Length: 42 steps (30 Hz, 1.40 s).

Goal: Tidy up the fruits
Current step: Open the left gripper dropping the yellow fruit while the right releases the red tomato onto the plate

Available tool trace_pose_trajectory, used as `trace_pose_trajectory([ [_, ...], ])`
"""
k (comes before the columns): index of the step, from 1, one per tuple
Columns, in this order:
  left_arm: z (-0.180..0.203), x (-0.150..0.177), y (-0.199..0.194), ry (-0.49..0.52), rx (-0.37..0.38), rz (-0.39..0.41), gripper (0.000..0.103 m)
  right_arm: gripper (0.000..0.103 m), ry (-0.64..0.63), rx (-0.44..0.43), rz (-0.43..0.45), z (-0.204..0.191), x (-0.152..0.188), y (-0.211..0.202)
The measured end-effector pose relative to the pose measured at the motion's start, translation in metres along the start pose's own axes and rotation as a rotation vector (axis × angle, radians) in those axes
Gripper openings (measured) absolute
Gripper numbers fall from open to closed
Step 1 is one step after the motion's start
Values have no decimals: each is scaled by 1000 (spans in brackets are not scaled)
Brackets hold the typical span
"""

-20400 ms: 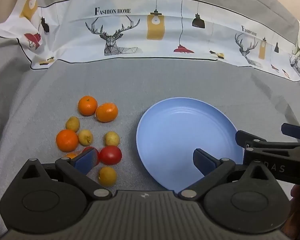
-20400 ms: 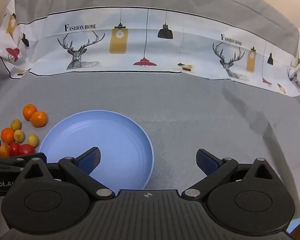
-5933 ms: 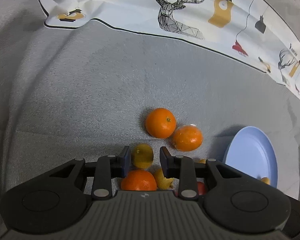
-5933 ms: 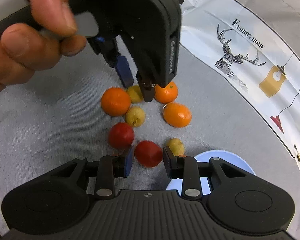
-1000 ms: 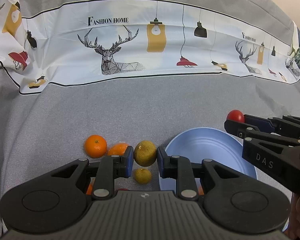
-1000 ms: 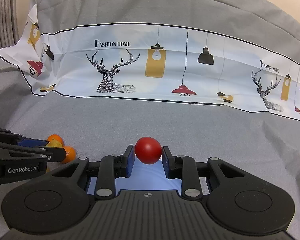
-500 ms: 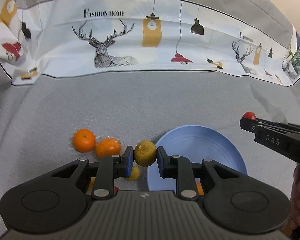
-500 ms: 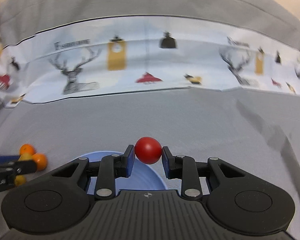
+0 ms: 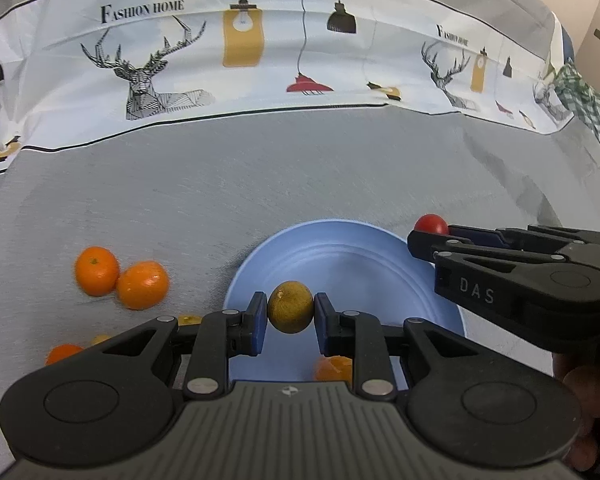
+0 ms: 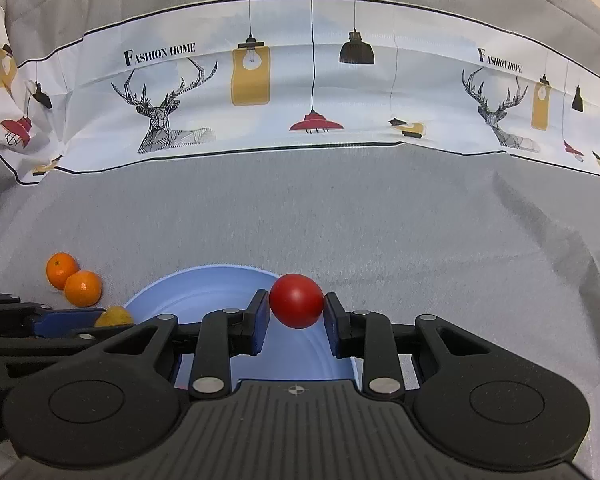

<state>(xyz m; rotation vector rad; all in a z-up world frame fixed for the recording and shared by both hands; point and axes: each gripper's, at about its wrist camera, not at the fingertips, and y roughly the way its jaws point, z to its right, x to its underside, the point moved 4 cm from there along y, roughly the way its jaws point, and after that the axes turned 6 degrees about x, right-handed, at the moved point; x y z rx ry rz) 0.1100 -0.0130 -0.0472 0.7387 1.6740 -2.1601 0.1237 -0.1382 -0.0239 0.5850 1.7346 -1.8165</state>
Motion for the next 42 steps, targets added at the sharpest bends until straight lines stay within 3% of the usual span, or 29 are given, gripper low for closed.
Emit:
trace_pose_trajectory([
  [10, 10, 5, 12, 62, -1, -42, 27, 31, -19, 6, -51, -2, 6, 9],
  [42, 9, 4, 9, 60, 13, -33, 28, 31, -11, 7, -54, -3, 9, 14],
])
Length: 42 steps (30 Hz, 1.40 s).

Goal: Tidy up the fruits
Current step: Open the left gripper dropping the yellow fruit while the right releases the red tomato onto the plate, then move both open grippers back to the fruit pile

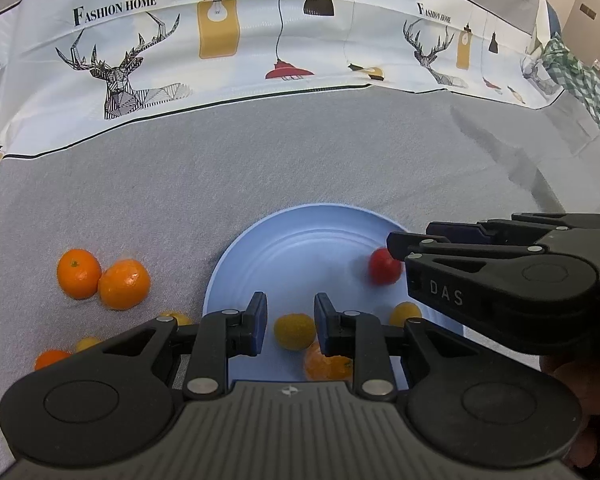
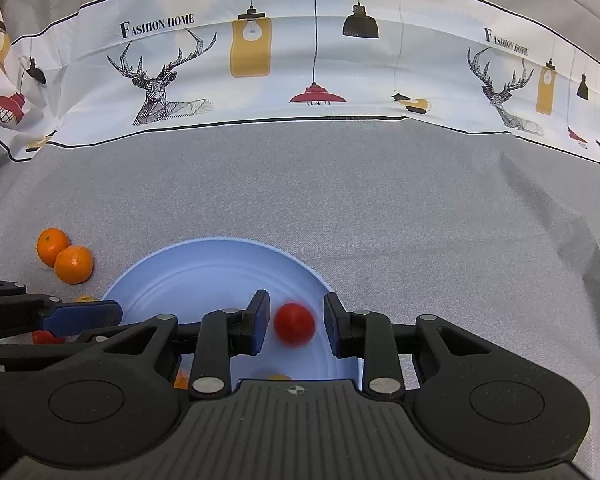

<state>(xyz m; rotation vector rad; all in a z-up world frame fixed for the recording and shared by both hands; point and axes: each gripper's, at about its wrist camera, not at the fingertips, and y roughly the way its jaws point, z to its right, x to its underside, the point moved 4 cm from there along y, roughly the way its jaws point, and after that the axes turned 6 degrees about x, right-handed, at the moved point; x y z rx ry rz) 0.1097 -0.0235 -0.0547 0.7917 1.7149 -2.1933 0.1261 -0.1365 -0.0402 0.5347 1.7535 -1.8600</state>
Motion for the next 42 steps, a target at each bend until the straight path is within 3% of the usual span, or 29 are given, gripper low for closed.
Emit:
trace_pose_trajectory([
  [6, 0, 0, -3, -5, -5, 6, 28, 39, 3, 3, 5, 0, 0, 0],
  [14, -12, -5, -18, -34, -31, 44, 28, 39, 23, -1, 42, -2, -3, -6],
  [16, -26, -9, -27, -87, -42, 68, 24, 39, 31, -11, 71, -4, -6, -10],
  [17, -35, -10, -32, -126, -49, 79, 18, 35, 35, -20, 89, -5, -8, -13],
  [20, -63, -11, -41, -235, -76, 87, 16, 18, 39, -43, 121, -8, -11, -19],
  [22, -81, -11, -46, -305, -88, 74, 16, 16, 38, -60, 137, -12, -13, -22],
  [26, -115, -6, -63, -460, -40, 76, 16, 14, 38, -101, 144, -20, -17, -23],
  [33, -149, 22, -62, -683, 52, -35, 28, 15, -66, -248, 114, -58, -16, -24],
  [37, -149, 32, -48, -719, 63, -92, 29, 15, -206, -290, 131, -89, -14, -30],
  [42, -145, 37, -32, -704, 39, -137, 29, 15, -269, -330, 118, -108, -14, -33],
])
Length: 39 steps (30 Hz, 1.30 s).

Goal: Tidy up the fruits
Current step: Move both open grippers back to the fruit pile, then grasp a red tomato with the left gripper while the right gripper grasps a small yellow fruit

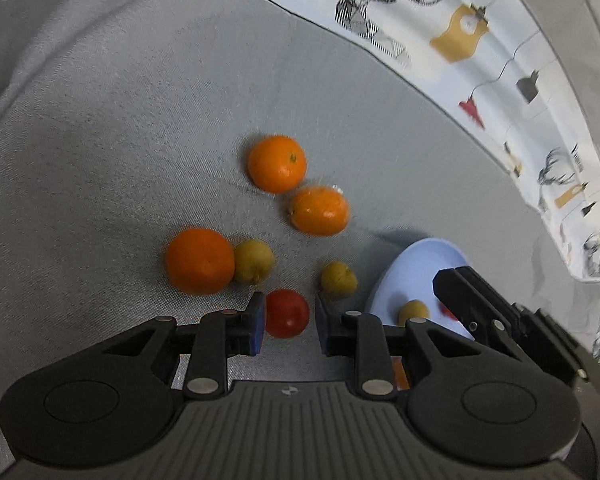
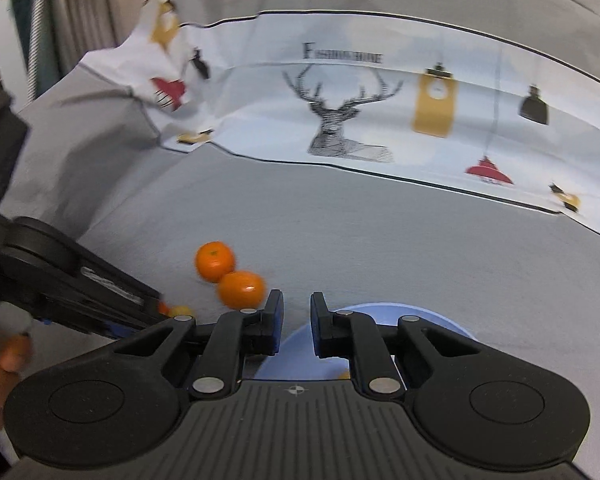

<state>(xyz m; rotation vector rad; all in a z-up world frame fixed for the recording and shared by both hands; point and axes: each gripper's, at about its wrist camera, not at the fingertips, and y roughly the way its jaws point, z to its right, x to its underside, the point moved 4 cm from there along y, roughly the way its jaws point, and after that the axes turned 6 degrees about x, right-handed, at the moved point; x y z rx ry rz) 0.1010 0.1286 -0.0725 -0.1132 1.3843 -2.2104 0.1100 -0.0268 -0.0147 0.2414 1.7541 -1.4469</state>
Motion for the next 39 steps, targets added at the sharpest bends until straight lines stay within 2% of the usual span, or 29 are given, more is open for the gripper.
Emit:
trace_pose_trajectory([
  [4, 1, 3, 10, 10, -13, -21, 31, 16, -67, -27, -40, -12, 4, 7],
  [7, -3, 1, 6, 5, -30, 2, 31, 16, -122, -20, -61, -22, 8, 11],
  [9, -9, -1, 0, -6, -45, 25, 31, 22, -143, -19, -71, -28, 10, 14],
  [13, -19, -3, -8, -30, -55, 39, 31, 26, -204, -5, -75, -43, 9, 21],
  [15, -22, -4, -10, -34, -54, 40, 31, 34, -238, 3, -76, -51, 8, 27],
  [18, -26, -4, -13, -35, -58, 44, 31, 40, -313, 18, -87, -65, 11, 36],
  [24, -25, -8, -13, -39, -55, 44, 31, 40, -453, 79, -136, -82, 23, 58],
  [27, -25, -10, -12, -37, -53, 45, 31, 40, -485, 98, -152, -85, 27, 65],
  [30, -26, -11, -14, -32, -47, 47, 31, 37, -475, 102, -149, -86, 26, 67],
  [31, -26, -11, -15, -31, -46, 46, 31, 33, -471, 107, -147, -85, 25, 67],
  [32, -26, -11, -15, -30, -43, 47, 31, 25, -474, 115, -146, -84, 26, 67],
  [39, -21, -12, -22, -15, -23, 57, 31, 25, -451, 88, -143, -80, 27, 63],
])
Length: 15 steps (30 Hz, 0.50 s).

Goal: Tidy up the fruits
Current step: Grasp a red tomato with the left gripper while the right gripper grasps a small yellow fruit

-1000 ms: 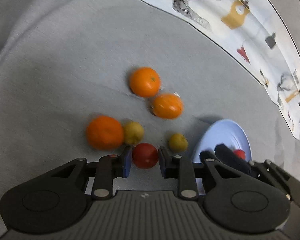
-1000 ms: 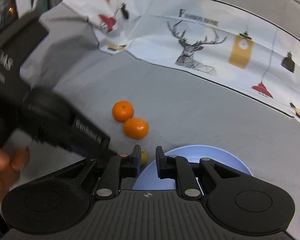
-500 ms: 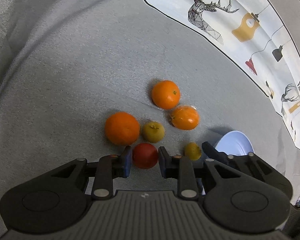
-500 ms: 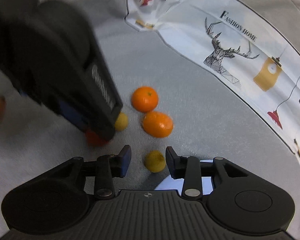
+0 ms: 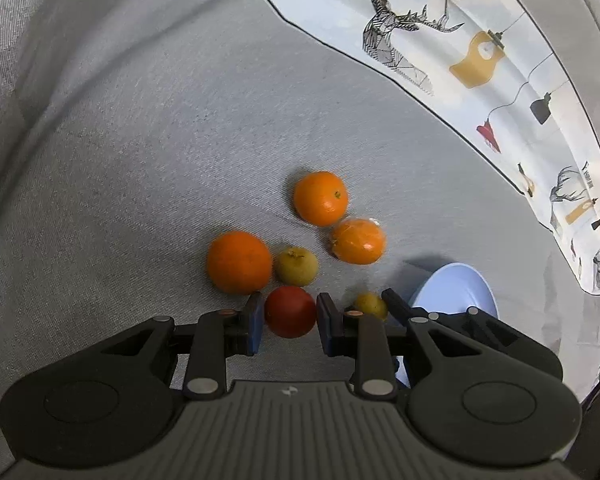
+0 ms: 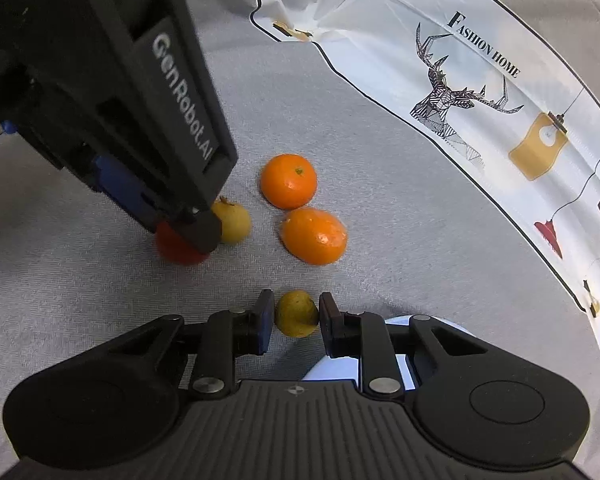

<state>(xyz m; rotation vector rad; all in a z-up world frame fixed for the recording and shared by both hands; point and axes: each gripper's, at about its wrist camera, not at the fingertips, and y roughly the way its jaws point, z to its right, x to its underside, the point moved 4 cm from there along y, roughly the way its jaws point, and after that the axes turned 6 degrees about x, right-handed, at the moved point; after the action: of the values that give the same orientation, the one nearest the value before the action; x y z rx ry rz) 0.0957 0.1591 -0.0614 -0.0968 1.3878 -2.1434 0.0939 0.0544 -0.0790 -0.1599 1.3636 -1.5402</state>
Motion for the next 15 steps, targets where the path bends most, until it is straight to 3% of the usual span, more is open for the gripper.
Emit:
trace_pose_trajectory([
  [8, 13, -1, -9, 41, 34, 39, 31, 25, 150, -11, 46, 22, -4, -15],
  [15, 26, -5, -13, 114, 0, 96, 31, 25, 247, -6, 66, 38, -1, -20],
])
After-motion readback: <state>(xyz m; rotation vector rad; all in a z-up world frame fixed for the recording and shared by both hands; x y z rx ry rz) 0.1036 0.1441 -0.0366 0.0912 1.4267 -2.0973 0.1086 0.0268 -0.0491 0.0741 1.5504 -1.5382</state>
